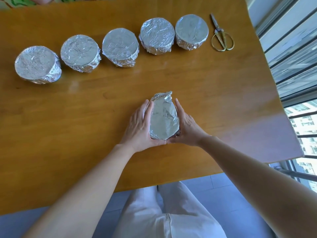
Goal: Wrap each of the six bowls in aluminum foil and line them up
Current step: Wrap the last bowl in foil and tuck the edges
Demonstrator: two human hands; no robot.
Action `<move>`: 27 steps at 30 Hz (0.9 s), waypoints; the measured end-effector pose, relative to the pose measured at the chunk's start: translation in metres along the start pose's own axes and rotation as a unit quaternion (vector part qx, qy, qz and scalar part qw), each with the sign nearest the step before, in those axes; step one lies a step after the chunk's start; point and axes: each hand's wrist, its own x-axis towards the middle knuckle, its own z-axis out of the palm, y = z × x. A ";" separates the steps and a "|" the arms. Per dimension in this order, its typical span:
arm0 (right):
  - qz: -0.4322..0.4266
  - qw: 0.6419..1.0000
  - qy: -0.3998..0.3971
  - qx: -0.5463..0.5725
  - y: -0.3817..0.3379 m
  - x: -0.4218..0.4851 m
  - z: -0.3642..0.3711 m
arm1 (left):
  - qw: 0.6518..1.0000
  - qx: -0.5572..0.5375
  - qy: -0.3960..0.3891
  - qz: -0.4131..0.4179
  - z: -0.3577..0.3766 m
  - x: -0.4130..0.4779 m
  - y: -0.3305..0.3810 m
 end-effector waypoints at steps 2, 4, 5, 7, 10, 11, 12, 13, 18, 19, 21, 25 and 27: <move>0.006 1.000 0.002 0.008 0.002 -0.001 0.001 | 1.000 0.007 0.000 0.005 0.000 0.000 0.000; 0.016 1.000 -0.011 0.021 0.003 -0.003 0.000 | 1.000 0.008 -0.010 0.002 -0.002 -0.001 -0.001; 0.019 0.999 -0.015 0.025 0.004 -0.006 -0.003 | 1.000 0.012 -0.007 0.004 -0.004 -0.002 0.000; 0.013 1.000 -0.002 0.023 0.007 -0.013 -0.008 | 0.999 0.028 0.017 0.022 -0.009 -0.003 0.001; 0.024 0.993 0.074 0.083 0.010 -0.025 -0.014 | 0.993 0.081 0.044 0.070 -0.015 0.002 0.011; 0.039 0.984 0.117 0.131 0.008 -0.028 -0.014 | 0.991 0.100 0.040 0.076 -0.015 0.005 0.018; 0.056 0.966 0.165 0.191 0.004 -0.031 -0.012 | 0.990 0.117 0.032 0.074 -0.015 0.009 0.024; 0.073 0.940 0.210 0.258 -0.001 -0.032 -0.009 | 0.989 0.128 0.020 0.064 -0.013 0.012 0.030; 0.155 0.796 0.316 0.493 -0.039 -0.031 0.017 | 0.989 0.147 0.002 0.006 0.005 0.017 0.035; 0.169 0.768 0.319 0.529 -0.043 -0.028 0.023 | 0.988 0.151 0.007 0.004 0.007 0.017 0.033; 0.200 0.704 0.325 0.598 -0.047 -0.022 0.030 | 0.988 0.152 0.026 0.008 0.010 0.017 0.032; 0.258 0.618 0.311 0.674 -0.052 -0.010 0.029 | 0.988 0.145 0.050 0.019 0.012 0.018 0.031; 0.276 0.604 0.289 0.689 -0.056 -0.005 0.028 | 0.987 0.153 0.053 0.017 0.013 0.018 0.031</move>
